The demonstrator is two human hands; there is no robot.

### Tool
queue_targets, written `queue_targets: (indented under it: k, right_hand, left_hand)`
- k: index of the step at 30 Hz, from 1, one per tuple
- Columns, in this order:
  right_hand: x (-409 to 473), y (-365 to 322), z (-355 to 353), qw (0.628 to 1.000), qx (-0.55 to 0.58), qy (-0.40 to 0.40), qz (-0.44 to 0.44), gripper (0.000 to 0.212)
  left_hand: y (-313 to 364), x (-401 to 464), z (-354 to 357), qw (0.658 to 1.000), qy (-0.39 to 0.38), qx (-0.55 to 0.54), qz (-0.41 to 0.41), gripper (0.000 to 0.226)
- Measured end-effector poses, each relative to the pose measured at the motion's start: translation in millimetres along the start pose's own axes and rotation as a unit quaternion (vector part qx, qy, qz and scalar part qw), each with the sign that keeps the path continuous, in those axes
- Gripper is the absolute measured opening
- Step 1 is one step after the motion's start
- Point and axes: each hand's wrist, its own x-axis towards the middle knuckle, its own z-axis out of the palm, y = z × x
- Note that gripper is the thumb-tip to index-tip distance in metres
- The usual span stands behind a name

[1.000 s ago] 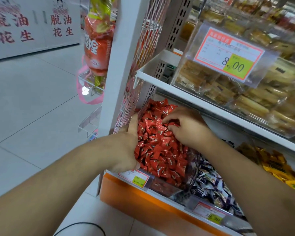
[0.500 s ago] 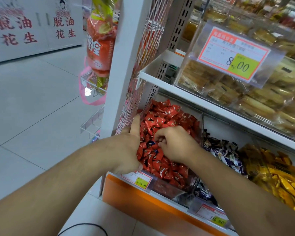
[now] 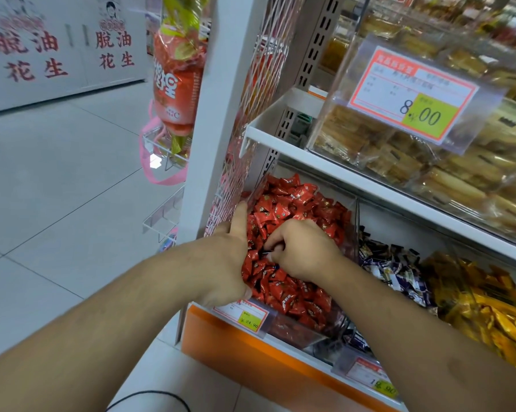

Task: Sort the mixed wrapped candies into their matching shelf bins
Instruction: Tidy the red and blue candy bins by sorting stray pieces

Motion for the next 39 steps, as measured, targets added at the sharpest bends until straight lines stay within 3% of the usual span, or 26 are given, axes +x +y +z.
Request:
queue_targets:
  k: [8, 13, 18, 22, 27, 29, 31, 35, 39]
  right_hand:
    - [-8, -8, 4, 0.996, -0.074, 0.042, 0.005, 0.02]
    - [-13, -5, 0, 0.997, 0.008, 0.07, 0.013, 0.031]
    - [-55, -3, -33, 0.988, 0.102, 0.111, -0.023, 0.023]
    - [-101, 14, -57, 0.971, 0.195, 0.138, 0.003, 0.016]
    - [-144, 57, -68, 0.953, 0.147, 0.255, 0.077, 0.012]
    - [-149, 69, -66, 0.962, 0.047, 0.249, 0.104, 0.013]
    - [-148, 69, -64, 0.968, 0.003, 0.229, 0.098, 0.029]
    - [-125, 31, -64, 0.978, 0.037, 0.205, 0.012, 0.03]
    - [-76, -13, -44, 0.984, 0.121, 0.105, -0.074, 0.026]
  left_hand:
    - [1, -2, 0, 1.0, -0.002, 0.002, -0.002, 0.131]
    - [1, -2, 0, 1.0, -0.003, 0.009, -0.006, 0.13]
    - [1, -1, 0, 1.0, -0.001, 0.012, 0.001, 0.13]
    - [0, -2, -1, 1.0, -0.001, 0.006, 0.004, 0.132]
    - [1, -2, -2, 1.0, -0.01, 0.005, 0.004, 0.133]
    - [2, -3, -3, 1.0, -0.014, 0.002, 0.006, 0.133]
    - [2, -4, -3, 1.0, -0.017, 0.001, 0.011, 0.134]
    - [0, -4, -5, 1.0, -0.016, -0.014, 0.016, 0.137]
    - [-3, -3, -5, 1.0, -0.01, -0.02, 0.02, 0.139]
